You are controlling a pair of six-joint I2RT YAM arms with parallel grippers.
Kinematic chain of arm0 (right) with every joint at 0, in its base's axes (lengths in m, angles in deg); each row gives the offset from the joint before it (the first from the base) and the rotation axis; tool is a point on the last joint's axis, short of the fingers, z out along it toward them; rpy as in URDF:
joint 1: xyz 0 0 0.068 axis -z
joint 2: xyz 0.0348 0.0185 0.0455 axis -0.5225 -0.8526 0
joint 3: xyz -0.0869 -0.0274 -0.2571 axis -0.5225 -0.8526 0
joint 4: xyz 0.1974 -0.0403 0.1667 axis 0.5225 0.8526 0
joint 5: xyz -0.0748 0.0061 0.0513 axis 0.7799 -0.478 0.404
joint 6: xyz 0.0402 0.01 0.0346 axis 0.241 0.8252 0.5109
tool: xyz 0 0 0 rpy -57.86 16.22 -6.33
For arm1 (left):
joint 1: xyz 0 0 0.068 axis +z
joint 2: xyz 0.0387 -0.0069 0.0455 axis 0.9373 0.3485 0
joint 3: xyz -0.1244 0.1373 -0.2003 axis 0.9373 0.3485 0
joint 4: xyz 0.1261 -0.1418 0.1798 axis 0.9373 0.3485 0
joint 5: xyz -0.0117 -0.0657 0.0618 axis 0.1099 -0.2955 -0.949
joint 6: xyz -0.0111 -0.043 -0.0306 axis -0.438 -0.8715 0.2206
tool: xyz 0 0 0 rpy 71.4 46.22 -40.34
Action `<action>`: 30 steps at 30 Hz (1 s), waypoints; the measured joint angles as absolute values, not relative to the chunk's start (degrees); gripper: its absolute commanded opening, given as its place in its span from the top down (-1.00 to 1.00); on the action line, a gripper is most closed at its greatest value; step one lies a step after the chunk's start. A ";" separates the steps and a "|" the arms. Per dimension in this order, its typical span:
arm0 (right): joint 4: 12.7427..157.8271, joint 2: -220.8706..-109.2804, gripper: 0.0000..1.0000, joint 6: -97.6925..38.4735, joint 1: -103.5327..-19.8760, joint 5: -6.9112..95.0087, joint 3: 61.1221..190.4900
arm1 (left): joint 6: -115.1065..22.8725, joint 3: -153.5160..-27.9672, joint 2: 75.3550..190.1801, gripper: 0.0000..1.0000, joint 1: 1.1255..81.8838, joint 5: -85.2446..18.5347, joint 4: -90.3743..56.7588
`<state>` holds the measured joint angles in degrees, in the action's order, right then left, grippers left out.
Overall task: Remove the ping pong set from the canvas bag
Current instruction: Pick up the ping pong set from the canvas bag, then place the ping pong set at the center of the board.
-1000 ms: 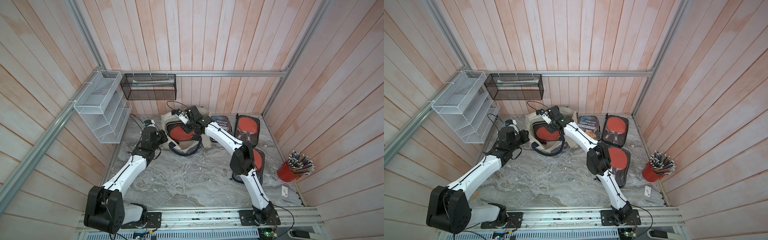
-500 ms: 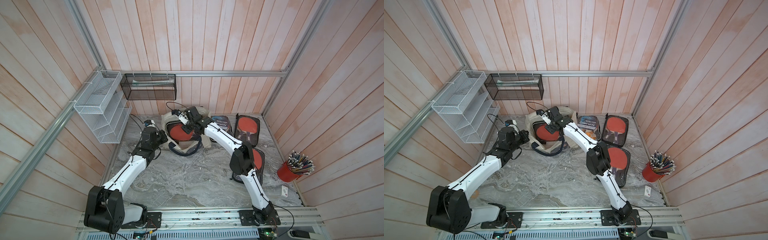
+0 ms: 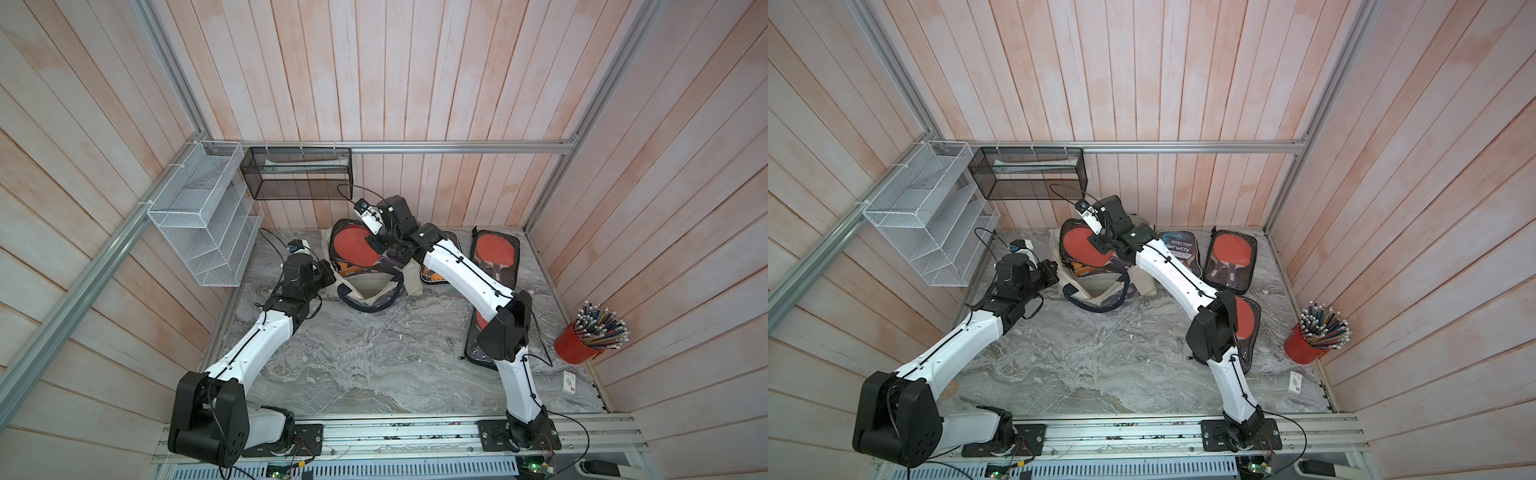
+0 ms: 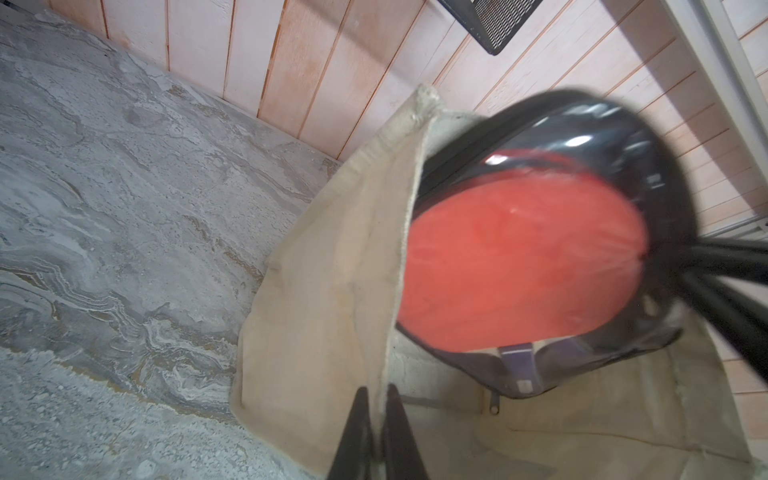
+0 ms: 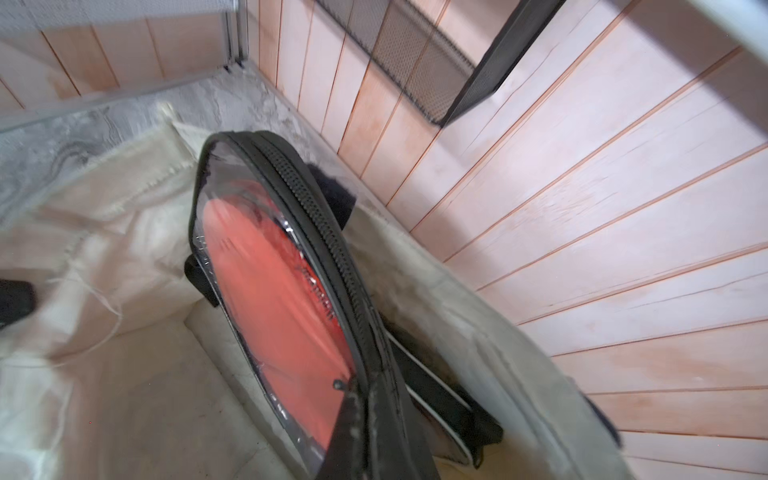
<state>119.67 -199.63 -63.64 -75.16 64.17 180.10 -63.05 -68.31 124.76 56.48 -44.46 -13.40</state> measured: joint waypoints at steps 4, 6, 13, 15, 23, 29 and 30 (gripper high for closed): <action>119.78 -197.20 1.00 -63.44 -75.36 65.92 183.09 | -63.05 -68.31 124.76 1.00 56.52 -44.48 -13.40; 120.13 -196.57 1.00 -63.27 -75.34 67.27 185.65 | -63.05 -68.31 124.76 1.00 56.52 -44.46 -13.38; 120.58 -191.52 1.00 -62.61 -75.34 72.71 190.83 | -63.05 -68.31 124.76 1.00 56.52 -44.46 -13.38; 120.58 -188.70 1.00 -62.39 -75.34 75.01 191.03 | -63.05 -68.31 124.76 1.00 56.52 -44.46 -13.36; 117.85 -174.03 1.00 -61.89 -75.34 86.35 181.85 | -63.05 -68.31 124.76 1.00 56.52 -44.41 -13.40; 115.82 -162.08 1.00 -57.56 -75.34 94.83 165.71 | -63.07 -68.31 124.78 1.00 56.52 -44.28 -13.77; 115.60 -160.31 1.00 -56.14 -75.34 96.38 163.00 | -63.05 -68.31 124.82 1.00 56.52 -44.26 -13.80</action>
<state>115.60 -160.31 -56.14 -75.34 96.38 163.00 -63.05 -68.31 124.82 56.52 -44.26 -13.80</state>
